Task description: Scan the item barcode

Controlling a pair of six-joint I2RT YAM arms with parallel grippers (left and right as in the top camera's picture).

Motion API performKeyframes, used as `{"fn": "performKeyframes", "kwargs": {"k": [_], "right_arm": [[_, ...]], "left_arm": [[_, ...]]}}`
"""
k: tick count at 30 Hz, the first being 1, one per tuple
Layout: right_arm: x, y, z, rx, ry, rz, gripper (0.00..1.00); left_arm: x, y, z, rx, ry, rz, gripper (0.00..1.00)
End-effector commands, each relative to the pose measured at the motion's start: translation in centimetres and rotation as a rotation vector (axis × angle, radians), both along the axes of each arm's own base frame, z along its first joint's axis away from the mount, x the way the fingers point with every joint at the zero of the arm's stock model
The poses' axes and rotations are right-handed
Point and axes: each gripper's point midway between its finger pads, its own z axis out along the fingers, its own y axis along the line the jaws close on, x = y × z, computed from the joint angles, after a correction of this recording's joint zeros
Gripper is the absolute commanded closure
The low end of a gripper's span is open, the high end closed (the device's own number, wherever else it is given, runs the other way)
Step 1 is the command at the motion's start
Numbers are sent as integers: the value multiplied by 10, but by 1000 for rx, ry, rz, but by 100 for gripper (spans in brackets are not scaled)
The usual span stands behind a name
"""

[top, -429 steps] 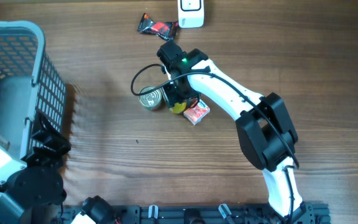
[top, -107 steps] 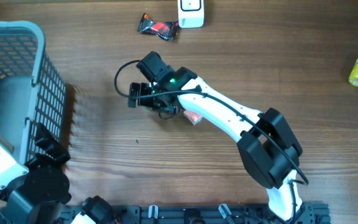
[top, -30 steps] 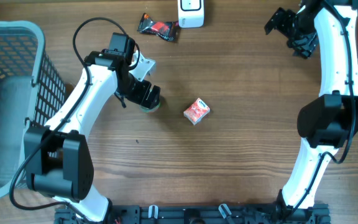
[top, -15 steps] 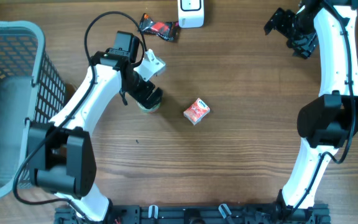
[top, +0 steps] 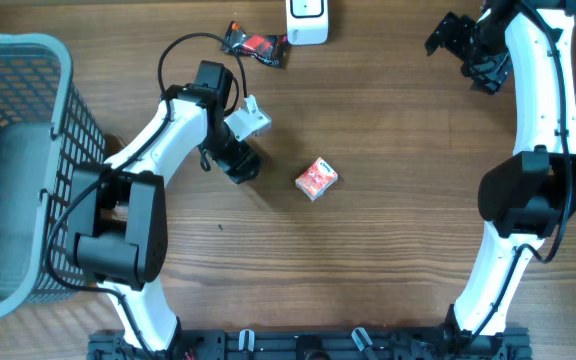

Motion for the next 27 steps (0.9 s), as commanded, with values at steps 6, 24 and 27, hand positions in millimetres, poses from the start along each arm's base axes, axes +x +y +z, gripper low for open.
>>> {"fn": "performKeyframes", "kwargs": {"k": [6,24,27], "right_arm": [[3,-3,11,-30,-34,24,0],[3,-3,11,-37,-35,41,0],[3,-3,11,-37,-36,41,0]], "left_arm": [[-9,-2,-28,-13,78,-23,0],[-11,-5,-29,-34,92,-22,38],[-8,4,-31,22,79,-19,31]]}}
